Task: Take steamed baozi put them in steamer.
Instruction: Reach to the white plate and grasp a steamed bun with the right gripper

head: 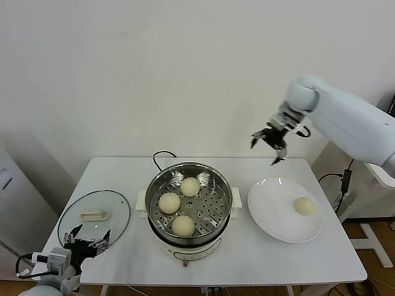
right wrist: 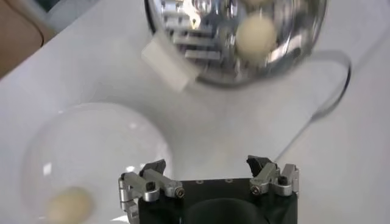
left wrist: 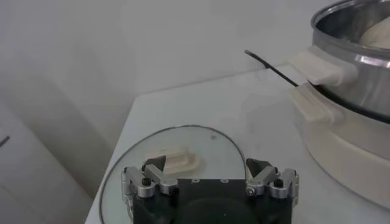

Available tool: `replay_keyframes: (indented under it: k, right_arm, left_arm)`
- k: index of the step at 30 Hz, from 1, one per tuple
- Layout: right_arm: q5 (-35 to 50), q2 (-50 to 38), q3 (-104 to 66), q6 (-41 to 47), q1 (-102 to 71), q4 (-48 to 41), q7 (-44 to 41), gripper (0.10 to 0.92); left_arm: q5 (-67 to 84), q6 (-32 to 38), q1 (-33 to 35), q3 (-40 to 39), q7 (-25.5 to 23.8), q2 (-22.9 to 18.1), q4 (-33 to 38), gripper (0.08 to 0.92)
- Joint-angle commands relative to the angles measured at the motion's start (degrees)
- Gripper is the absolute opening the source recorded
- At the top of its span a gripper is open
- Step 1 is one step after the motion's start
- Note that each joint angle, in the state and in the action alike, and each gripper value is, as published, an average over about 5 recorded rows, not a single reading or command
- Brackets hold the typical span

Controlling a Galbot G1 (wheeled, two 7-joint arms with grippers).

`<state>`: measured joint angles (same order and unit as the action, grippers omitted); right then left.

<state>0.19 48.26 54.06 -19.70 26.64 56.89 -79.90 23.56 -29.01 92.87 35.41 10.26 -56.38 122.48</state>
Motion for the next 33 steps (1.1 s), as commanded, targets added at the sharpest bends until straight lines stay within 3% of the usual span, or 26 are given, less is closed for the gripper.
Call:
replay_keyframes:
  k: [1,17,33]
  right_arm:
    - [-4.35,-4.96,-3.99,2.09,-8.02,-10.35,-0.43,0.823]
    - [-16.84,-1.51,-17.09,-1.37,-20.60,-19.57,3.18,0.823]
    - [-23.62,2.60,-23.51,-3.22,-25.43,-25.13,6.93,0.823]
  left_arm:
    - [0.06,-0.09,-0.04,-0.01,-0.05,0.16,-0.06,0.823]
    - [0.18,-0.21,-0.44,-0.45,-0.07,0.25,-0.71,0.823]
    - [0.12,-0.05,-0.41,-0.80,-0.15,0.34,-1.31,0.823]
